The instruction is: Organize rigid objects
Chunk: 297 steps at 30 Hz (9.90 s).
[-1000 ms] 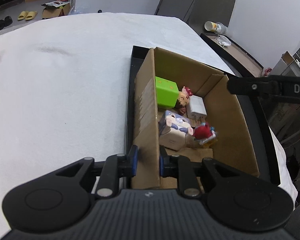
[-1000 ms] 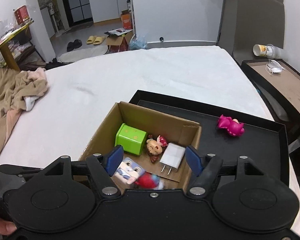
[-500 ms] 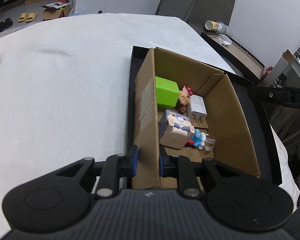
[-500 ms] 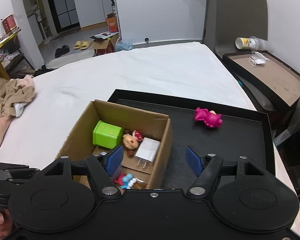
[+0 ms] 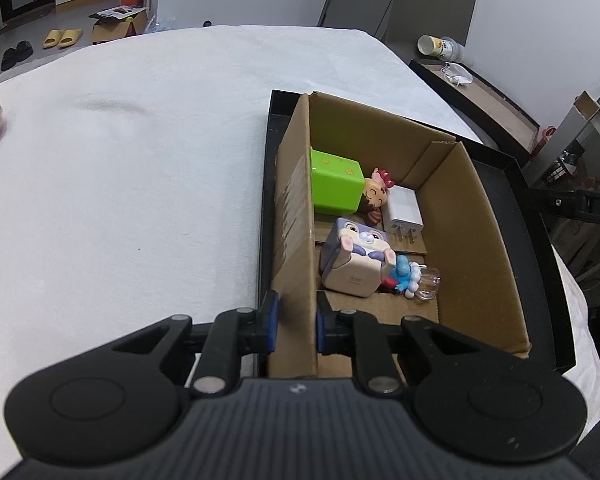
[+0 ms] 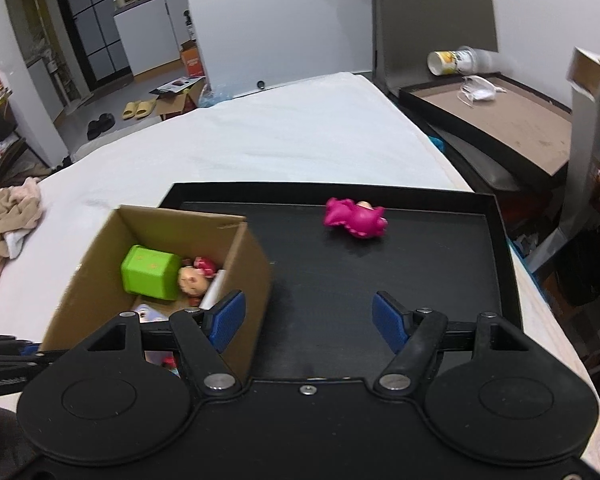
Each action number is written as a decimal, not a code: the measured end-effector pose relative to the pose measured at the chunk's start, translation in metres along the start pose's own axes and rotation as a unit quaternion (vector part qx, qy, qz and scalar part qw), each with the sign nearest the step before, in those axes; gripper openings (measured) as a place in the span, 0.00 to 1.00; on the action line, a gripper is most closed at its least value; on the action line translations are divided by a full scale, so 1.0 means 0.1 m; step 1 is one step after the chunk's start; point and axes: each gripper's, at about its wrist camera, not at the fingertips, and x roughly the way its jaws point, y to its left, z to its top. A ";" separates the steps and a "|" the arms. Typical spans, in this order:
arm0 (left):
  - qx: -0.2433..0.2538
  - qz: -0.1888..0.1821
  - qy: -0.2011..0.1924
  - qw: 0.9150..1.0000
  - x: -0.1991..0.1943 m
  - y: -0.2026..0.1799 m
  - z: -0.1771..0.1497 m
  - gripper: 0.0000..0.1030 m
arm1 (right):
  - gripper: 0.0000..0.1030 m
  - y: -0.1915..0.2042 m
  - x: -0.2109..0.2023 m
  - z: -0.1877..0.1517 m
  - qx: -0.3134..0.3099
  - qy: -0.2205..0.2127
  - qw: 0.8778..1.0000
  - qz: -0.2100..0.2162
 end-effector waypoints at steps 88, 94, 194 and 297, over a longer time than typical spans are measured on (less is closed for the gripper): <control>-0.018 0.012 0.031 0.999 0.19 -0.01 0.13 0.20 | 0.62 -0.05 -0.06 0.27 -0.017 -0.043 0.999 0.016; -0.029 -0.003 0.026 0.999 0.15 0.04 0.13 0.20 | 0.62 0.26 -0.20 0.34 -0.029 -0.046 0.998 0.034; 0.041 -0.007 0.002 0.999 -1.13 -0.80 0.13 0.78 | 1.00 -0.13 -1.47 -0.39 0.102 -0.035 0.994 -0.001; 0.119 0.001 -0.150 0.981 -3.30 -1.32 -1.23 0.96 | 1.00 0.66 -3.28 -1.23 0.023 -0.138 0.990 -0.023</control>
